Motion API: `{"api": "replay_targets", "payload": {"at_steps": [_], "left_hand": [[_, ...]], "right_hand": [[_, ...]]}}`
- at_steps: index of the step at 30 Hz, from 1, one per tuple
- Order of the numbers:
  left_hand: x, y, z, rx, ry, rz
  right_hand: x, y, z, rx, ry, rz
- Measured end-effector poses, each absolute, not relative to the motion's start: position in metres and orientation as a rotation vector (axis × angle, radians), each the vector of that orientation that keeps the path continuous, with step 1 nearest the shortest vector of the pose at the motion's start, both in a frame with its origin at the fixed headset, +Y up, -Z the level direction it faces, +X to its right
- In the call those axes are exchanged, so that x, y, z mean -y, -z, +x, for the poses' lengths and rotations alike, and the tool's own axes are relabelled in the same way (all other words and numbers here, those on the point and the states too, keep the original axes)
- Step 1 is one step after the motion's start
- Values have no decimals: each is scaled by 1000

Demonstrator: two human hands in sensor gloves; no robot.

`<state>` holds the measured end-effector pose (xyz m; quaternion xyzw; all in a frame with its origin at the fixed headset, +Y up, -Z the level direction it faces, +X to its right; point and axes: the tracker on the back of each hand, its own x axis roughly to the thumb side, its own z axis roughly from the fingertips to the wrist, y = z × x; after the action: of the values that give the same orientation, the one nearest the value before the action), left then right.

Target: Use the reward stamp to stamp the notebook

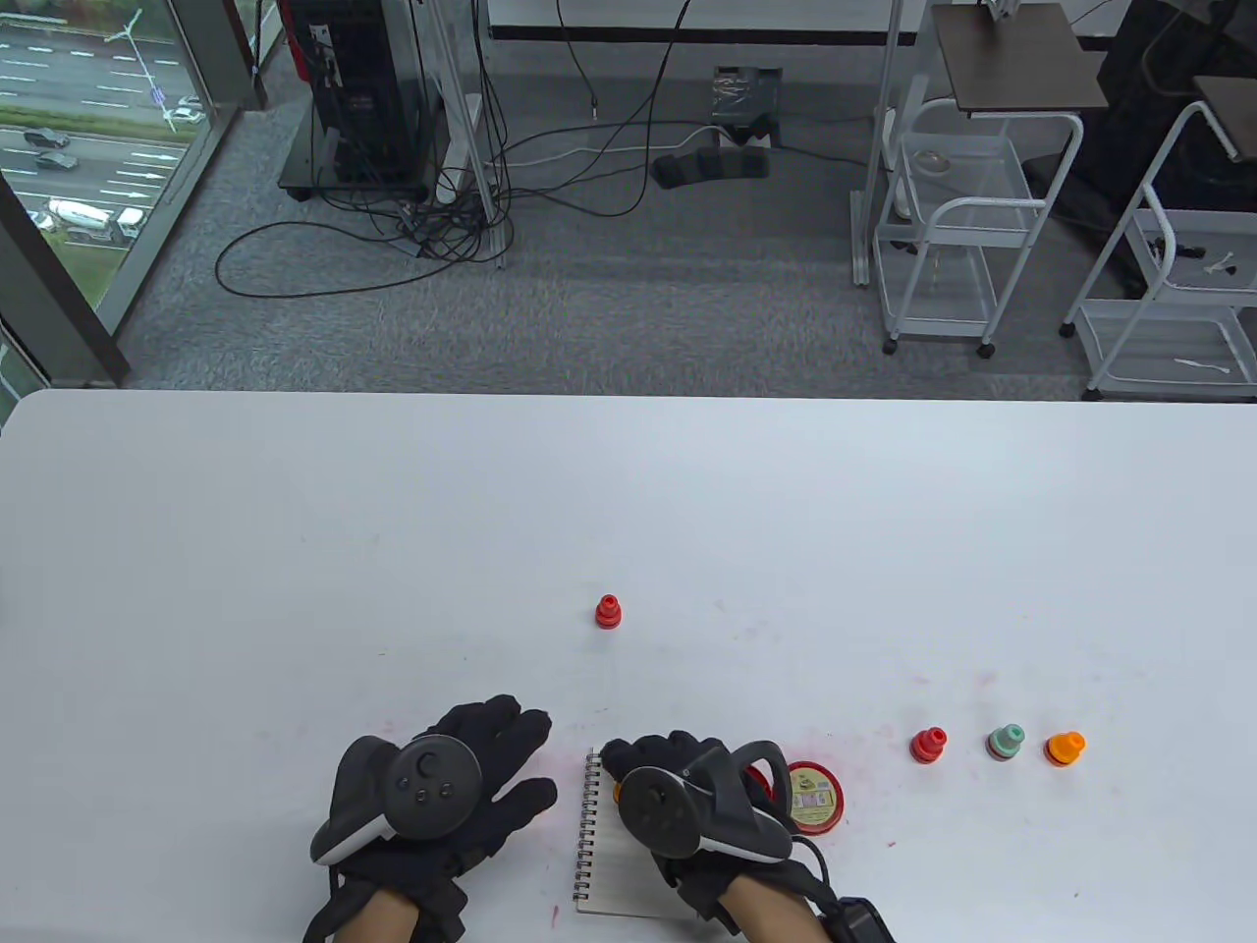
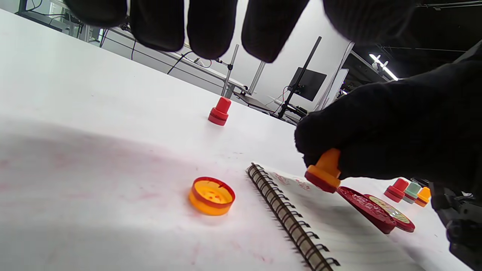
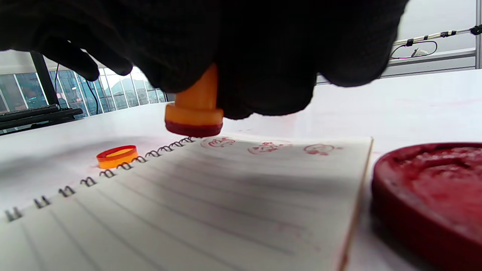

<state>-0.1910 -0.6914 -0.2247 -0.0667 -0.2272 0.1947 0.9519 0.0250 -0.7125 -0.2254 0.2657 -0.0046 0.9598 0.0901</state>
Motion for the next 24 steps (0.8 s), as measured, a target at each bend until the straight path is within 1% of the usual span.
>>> {"api": "replay_targets", "payload": {"at_steps": [11,15,18,24], "left_hand": [[691,225,-191,463,-393,-141],[692,226,-189,465,-390,-151],[692,226,-190,460,-382,-158],[693,225,-190,452,-381,-167]], "right_hand": [[725,228,13,-8,-2881,844],[722,220,-1,44,-3009,963],[721,222,-5,-5,-3018,904],[721,224,-3,-31,-2995,841]]}}
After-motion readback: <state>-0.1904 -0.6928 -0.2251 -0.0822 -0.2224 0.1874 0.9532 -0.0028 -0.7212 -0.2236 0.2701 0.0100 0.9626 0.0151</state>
